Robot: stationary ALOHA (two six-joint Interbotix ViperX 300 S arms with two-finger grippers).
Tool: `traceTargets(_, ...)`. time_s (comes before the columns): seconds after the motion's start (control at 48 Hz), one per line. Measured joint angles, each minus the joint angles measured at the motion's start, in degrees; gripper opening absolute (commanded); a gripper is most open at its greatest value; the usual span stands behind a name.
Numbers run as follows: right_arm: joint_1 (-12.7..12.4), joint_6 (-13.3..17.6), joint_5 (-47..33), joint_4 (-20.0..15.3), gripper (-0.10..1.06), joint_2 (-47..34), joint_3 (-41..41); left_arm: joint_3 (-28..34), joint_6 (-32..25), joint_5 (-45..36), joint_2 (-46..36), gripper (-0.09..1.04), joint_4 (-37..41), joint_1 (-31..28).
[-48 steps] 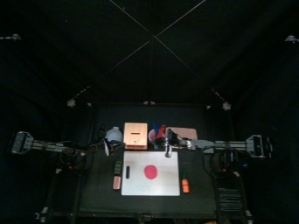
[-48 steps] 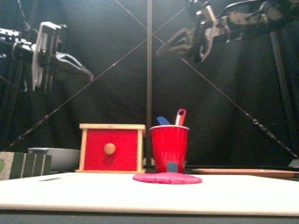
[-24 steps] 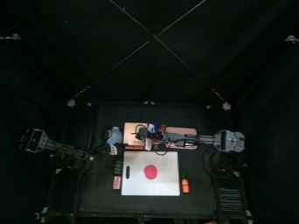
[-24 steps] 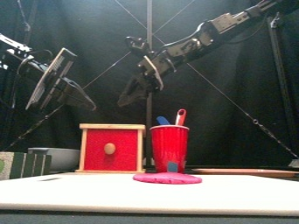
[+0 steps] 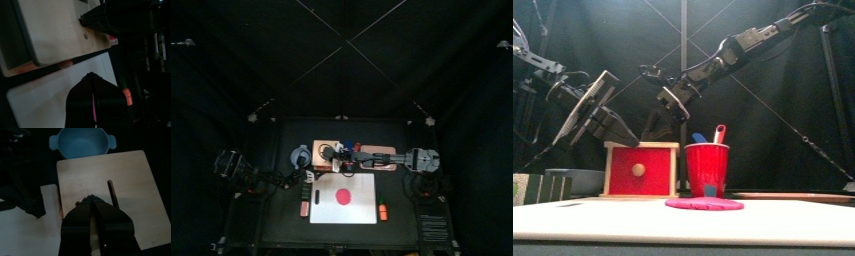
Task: Get the cutter from the drawer then cut the dough then place the extra dough in the bowl
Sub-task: Open the drawer
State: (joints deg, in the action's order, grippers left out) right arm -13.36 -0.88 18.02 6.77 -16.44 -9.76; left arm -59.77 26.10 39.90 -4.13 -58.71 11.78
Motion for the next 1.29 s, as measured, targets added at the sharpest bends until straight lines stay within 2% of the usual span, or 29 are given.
traceTargets(0.146,0.0,0.0,0.8,0.3,0.03,-0.1,0.2,0.6,0.4,0.0,0.2,0.63,-0.4,0.5)
traceTargets(0.25,0.3,0.0,1.3,0.4,0.03,0.0,0.3,1.3,0.8,-0.3,0.2,0.80,-2.5,1.0)
traceTargets(0.312,0.4,0.0,1.8,0.4,0.03,0.0,0.4,1.5,1.5,-0.6,0.3,0.85,-5.4,1.1)
traceTargets(0.5,0.4,0.0,1.9,0.4,0.03,0.0,0.4,1.8,2.1,-0.7,1.8,0.85,-10.7,1.0)
traceTargets(0.979,0.6,0.3,2.4,0.4,0.03,0.0,0.4,4.6,1.8,-0.4,9.2,0.84,-10.9,-3.1)
traceTargets(1.292,0.6,0.4,2.5,0.5,0.03,0.1,0.4,5.4,1.6,1.6,9.3,0.75,-10.8,-4.1)
